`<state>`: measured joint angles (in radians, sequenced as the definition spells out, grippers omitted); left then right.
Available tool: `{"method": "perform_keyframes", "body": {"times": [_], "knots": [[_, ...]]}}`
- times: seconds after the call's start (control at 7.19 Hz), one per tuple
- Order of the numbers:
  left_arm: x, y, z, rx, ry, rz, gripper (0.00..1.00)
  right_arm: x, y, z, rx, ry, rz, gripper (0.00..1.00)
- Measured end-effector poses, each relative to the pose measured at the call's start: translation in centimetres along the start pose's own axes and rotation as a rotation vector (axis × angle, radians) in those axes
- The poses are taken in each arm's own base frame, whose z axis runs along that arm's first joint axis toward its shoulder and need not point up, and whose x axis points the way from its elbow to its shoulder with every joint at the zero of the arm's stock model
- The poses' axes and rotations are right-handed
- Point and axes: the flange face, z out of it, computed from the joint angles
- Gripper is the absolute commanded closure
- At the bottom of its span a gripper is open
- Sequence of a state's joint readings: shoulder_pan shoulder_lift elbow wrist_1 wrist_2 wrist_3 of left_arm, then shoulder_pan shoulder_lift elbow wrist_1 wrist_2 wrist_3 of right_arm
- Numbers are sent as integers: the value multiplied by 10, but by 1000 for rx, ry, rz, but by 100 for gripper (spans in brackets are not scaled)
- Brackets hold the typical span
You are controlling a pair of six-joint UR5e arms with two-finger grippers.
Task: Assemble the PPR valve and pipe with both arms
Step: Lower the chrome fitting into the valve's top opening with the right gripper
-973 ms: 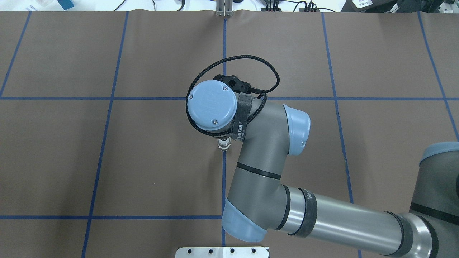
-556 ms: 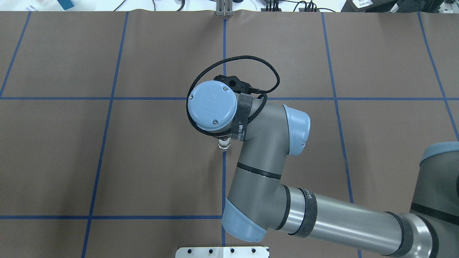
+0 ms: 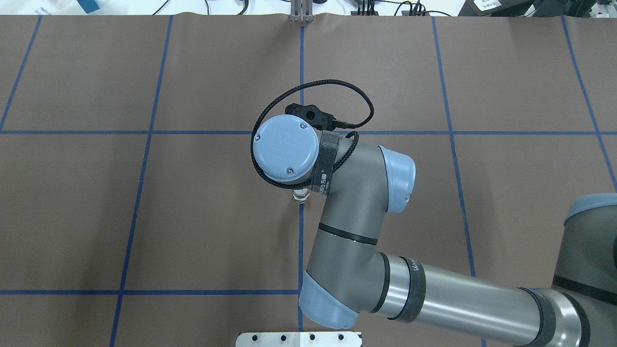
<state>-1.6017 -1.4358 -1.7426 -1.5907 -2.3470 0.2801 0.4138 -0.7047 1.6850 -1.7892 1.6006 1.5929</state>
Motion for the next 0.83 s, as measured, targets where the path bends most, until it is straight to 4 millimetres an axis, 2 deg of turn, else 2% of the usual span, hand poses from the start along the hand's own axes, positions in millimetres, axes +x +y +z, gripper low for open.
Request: {"method": "perform_keyframes", "body": {"times": [0.56,0.7,0.83], "knots": [[0,0,0,0,1,0,0,0,2,0,19,-4,-27,1],[0,0,0,0,1,0,0,0,-4,-4,24,-10,-32,1],[0,1,0,-1,2,0,0,2,-22,-10,34,-14,-38,1]]}}
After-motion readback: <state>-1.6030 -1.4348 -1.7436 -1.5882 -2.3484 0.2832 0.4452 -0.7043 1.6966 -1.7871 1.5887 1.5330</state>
